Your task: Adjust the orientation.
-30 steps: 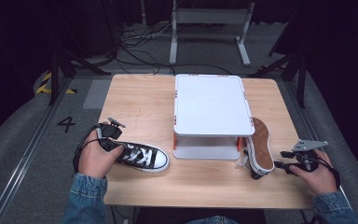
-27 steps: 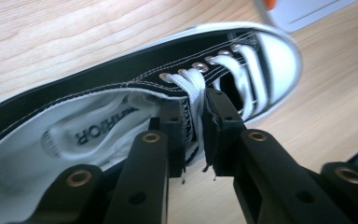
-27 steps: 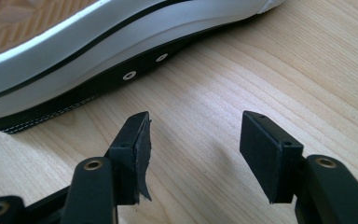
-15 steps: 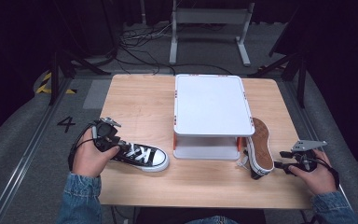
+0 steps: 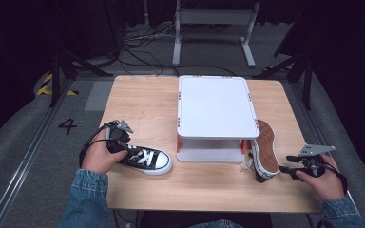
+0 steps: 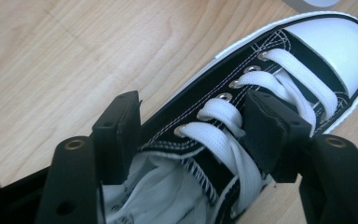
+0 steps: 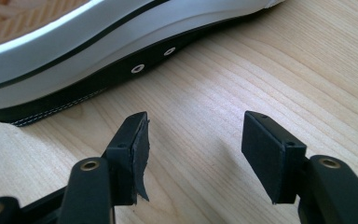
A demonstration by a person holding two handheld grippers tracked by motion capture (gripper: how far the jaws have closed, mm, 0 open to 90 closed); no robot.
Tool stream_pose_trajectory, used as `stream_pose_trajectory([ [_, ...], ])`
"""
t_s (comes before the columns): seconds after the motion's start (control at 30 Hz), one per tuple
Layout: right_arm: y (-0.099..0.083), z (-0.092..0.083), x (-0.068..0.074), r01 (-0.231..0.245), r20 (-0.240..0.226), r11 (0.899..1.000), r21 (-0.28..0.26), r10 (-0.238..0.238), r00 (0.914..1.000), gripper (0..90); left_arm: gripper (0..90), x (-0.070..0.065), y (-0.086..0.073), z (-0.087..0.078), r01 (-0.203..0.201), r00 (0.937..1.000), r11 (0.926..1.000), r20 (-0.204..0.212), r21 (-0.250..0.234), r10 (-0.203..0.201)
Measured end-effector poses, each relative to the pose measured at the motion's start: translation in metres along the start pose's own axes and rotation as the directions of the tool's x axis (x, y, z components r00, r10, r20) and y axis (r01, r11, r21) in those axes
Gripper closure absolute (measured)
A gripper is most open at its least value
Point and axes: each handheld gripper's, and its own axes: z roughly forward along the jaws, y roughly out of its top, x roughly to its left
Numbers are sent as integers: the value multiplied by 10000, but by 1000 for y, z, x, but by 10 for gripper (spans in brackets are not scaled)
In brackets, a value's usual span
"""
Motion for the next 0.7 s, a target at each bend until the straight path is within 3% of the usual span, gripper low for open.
stream_pose_trajectory([
  [0.03, 0, 0, 0, 8, 7, 10000, -33, -8, 10000, 427, 463, -1, 1, -1, -194, 9996, 9998, 223, 21, 193],
  [0.1, -1, -1, 0, -20, 4, 10000, -45, 20, 10000, 426, 673, -5, 4, -1, -544, 9977, 9984, 424, 168, 537],
  [0.13, -1, -1, 0, -20, 4, 10000, -45, 20, 10000, 426, 673, -7, 6, 0, -598, 9977, 9977, 330, 311, 587],
  [0.23, -2, -2, 1, -16, 14, 10000, -50, 16, 10000, 426, 799, -9, 11, 0, -491, 9984, 9978, 297, 442, 478],
  [0.43, -3, -2, 1, -19, -4, 9999, -108, 19, 10000, 425, 861, -12, 13, -2, -270, 9996, 9986, 67, 455, 267],
  [0.53, -3, -2, 1, -6, -39, 10000, -68, 6, 10000, 425, 869, -15, 17, -5, -116, 9994, 9984, -317, 558, 134],
  [0.7, -2, -2, 0, 11, -12, 9999, -130, -12, 10000, 423, 873, -14, 20, -16, 598, 9971, 9978, -461, -291, -611],
])
